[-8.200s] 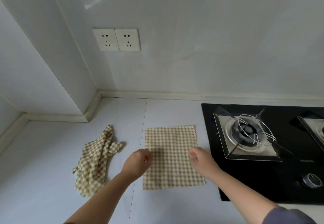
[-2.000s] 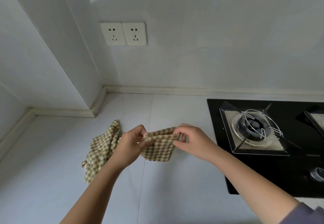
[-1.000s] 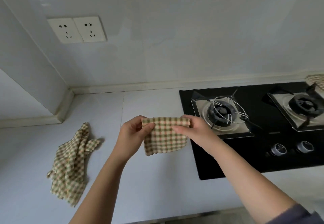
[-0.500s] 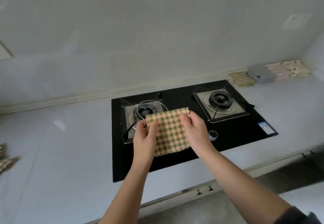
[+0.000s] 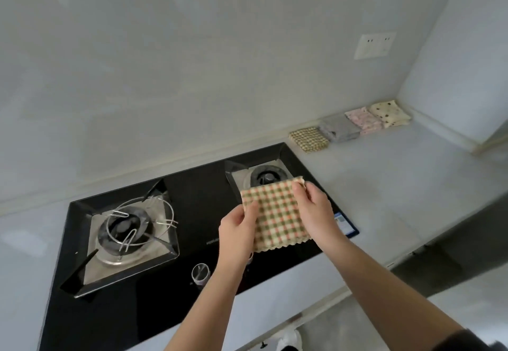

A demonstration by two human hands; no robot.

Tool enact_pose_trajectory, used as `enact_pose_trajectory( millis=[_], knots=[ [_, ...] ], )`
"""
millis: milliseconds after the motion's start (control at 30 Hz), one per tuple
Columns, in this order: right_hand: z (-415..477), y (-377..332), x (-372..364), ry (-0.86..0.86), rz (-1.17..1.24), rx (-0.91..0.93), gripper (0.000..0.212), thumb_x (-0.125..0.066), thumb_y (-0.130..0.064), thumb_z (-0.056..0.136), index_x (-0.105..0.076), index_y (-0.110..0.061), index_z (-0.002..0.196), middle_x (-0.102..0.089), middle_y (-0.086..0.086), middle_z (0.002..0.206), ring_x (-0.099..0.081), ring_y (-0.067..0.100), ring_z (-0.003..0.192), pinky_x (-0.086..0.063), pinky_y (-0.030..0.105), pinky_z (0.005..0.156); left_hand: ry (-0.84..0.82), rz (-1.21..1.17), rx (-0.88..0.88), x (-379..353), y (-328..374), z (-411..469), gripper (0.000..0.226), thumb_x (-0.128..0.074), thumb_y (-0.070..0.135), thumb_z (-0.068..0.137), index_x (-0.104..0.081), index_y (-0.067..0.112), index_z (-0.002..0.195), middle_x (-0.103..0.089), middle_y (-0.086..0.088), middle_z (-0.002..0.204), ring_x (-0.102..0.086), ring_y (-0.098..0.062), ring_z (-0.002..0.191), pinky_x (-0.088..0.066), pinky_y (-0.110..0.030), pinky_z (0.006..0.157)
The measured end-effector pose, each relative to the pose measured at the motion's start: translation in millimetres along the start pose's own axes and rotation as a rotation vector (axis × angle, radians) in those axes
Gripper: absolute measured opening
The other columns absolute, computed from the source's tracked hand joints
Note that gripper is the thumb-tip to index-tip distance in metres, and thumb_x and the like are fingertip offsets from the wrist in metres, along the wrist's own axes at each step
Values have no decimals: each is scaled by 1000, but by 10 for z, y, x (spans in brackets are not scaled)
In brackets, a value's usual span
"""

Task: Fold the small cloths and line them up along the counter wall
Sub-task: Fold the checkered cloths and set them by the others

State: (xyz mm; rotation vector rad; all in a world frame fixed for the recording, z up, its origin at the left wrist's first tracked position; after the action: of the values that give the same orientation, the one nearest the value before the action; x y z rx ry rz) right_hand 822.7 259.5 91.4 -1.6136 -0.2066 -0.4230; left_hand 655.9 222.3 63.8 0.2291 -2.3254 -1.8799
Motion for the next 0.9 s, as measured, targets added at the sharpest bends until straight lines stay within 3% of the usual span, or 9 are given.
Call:
enact_pose_trajectory(
  millis=[100,233,333,400,500,667,900],
  knots=[
    [502,278,287,-86,181,-239,24,-49,-45,95,-62,-24,93,-68,-3,93,-65,14,87,-51,30,73,7,26,-3,-504,17,363,25,-54,30,95,-65,11,83,-69,-6,78,-64,-19,71,-55,-37,65],
    [1130,622,695,-130,346,-448,22,-60,-32,92,-66,-12,98,-72,8,93,-69,23,87,-56,36,78,30,37,11,-1165,54,894,27,-52,33,96,-63,10,88,-68,-13,85,-61,-20,73,-53,-39,68],
    [1594,814,1008,-149,268,-437,15,-58,-23,94,-64,-9,95,-70,6,91,-68,17,79,-54,27,68,-21,93,41,-1713,73,1330,20,-51,30,96,-60,13,91,-67,-4,87,-61,-12,78,-49,-29,71],
    [1856,949,1119,-107,216,-441,19,-56,-22,95,-64,-6,93,-69,6,90,-66,19,80,-52,29,71,-45,150,84,-1942,52,1573,11,-49,26,97,-58,19,98,-65,2,95,-61,-10,86,-50,-29,75],
    [2390,1174,1228,-85,110,-436,27,-53,-22,95,-62,3,98,-65,11,92,-61,23,81,-47,31,70,-66,239,150,-2299,-41,1970,18,-42,23,99,-53,16,112,-59,7,96,-56,-6,85,-46,-24,69],
    [3324,1429,1141,-177,-82,-377,21,-48,-24,97,-54,-7,88,-53,7,81,-49,17,69,-33,28,56,75,387,182,-2648,-106,2647,21,-36,21,102,-51,11,113,-51,8,85,-48,-3,71,-35,-17,52],
    [4488,1531,842,-181,-206,-249,17,-42,-22,100,-52,-9,95,-53,1,82,-49,13,67,-37,26,55,318,427,242,-2954,-96,3566,23,-35,20,101,-52,8,111,-49,5,79,-48,-8,66,-37,-24,51]
  ],
)
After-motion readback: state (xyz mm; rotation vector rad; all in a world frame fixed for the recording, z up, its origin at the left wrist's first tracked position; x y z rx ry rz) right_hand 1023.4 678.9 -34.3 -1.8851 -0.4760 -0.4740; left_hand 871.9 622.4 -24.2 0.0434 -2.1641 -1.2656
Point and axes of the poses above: each hand's wrist, its own z-axis towards the middle knuckle, its own x-axis out of the back of the hand, y = z × x, the point moved 6 cm from there along z, towards the middle knuckle
